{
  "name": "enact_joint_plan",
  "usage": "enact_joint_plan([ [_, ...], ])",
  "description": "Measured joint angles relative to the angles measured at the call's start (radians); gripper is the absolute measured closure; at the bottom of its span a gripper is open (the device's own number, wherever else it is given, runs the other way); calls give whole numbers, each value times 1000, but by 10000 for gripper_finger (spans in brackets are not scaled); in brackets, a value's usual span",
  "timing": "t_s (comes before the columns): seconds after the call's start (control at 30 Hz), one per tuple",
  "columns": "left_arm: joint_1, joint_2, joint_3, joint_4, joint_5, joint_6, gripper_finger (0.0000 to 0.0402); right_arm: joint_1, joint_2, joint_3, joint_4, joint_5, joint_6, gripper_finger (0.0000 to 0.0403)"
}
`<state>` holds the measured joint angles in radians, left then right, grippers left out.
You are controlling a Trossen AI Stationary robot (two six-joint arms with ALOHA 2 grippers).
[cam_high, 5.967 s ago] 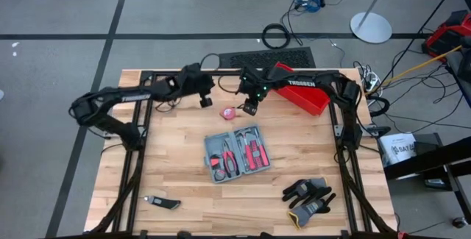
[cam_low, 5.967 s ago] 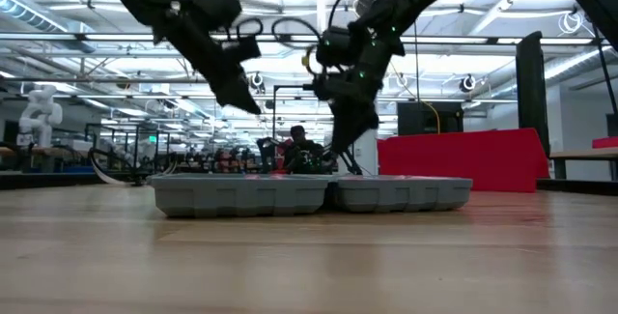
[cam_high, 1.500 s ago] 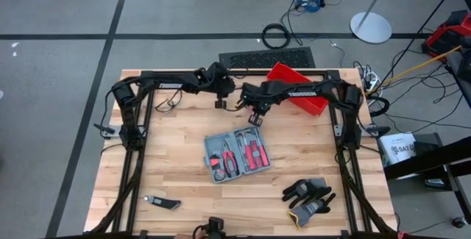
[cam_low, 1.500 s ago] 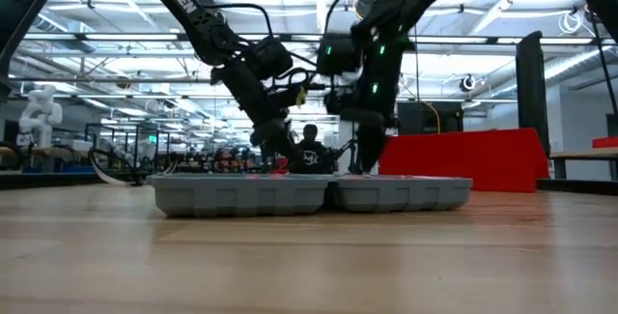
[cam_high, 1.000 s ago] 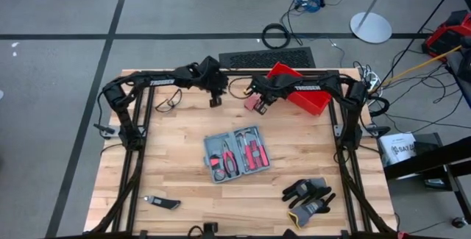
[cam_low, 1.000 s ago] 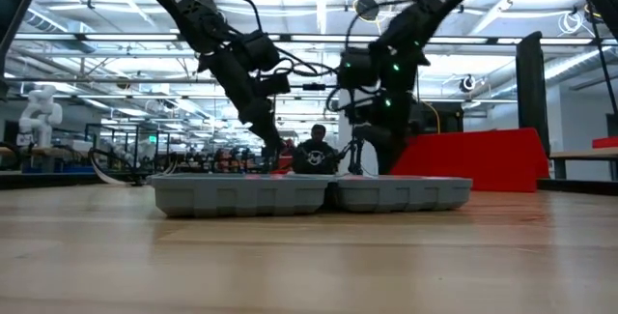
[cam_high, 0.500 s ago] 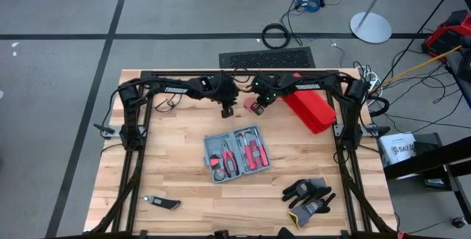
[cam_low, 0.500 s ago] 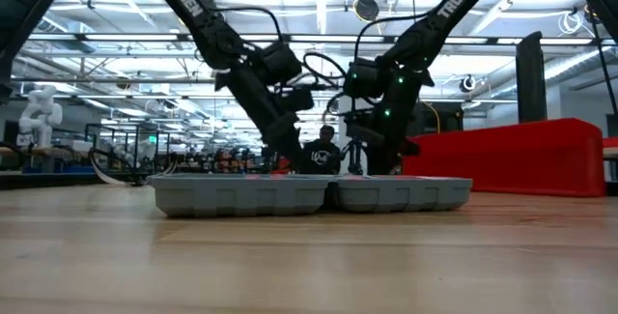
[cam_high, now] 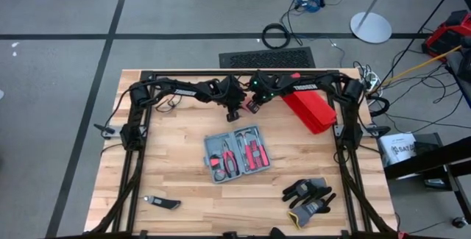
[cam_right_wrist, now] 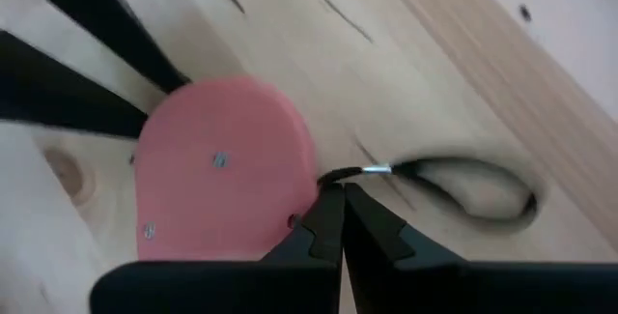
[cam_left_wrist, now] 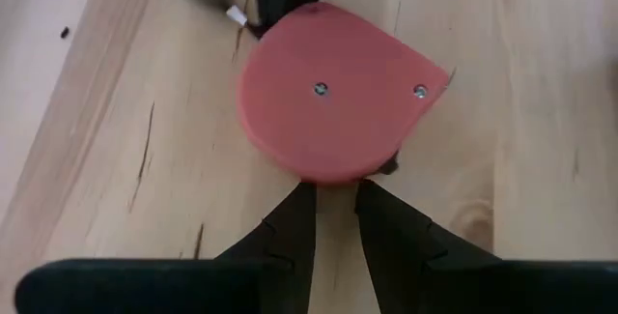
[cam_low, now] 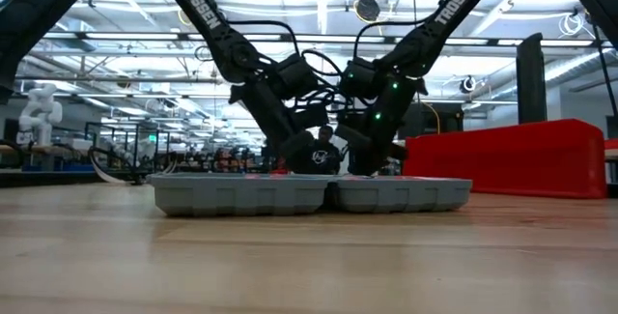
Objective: Prefit tool cases
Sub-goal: Put the tape measure into the toolbox
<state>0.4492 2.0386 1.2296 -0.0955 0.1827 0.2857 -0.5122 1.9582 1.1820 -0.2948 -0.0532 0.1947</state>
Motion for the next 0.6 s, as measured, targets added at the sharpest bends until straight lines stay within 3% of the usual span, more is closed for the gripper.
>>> enact_joint_plan([
  [0.43,-6,-77,34,-68,16,-17,316,32,-40,55,2,-7,-23,403],
  [0.6,-17,-134,41,-50,36,-1,316,43,-85,61,37,-110,-7,403],
])
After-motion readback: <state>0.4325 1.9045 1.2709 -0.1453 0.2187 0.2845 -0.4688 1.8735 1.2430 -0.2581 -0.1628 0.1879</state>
